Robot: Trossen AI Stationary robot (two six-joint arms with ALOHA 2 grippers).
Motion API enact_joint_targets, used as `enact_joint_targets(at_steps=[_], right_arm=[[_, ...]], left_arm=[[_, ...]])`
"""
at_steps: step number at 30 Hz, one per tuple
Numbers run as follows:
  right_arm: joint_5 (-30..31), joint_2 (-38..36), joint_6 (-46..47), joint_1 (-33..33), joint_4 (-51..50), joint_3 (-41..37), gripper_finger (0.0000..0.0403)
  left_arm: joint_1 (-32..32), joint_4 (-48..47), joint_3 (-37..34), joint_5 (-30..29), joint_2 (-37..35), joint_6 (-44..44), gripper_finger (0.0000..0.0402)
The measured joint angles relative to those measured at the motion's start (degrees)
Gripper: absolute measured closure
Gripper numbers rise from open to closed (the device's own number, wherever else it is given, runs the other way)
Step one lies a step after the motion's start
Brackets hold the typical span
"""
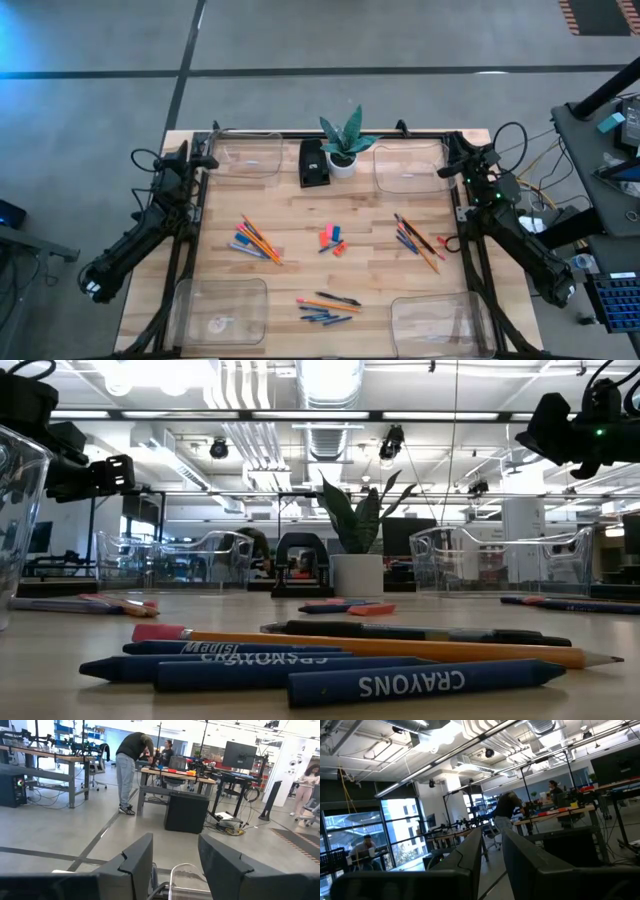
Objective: Sort crayons/erasers/pens/pencils in bins
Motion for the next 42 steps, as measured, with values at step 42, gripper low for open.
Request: enact_joint_targets(at_steps=[42], right_arm=[[0.01, -0.01, 0.00, -0.01, 0.01, 0.01, 0.0335]], left_arm=[[-0.06, 3.82, 0.00, 39.35, 0.09, -30.11, 0.0257]])
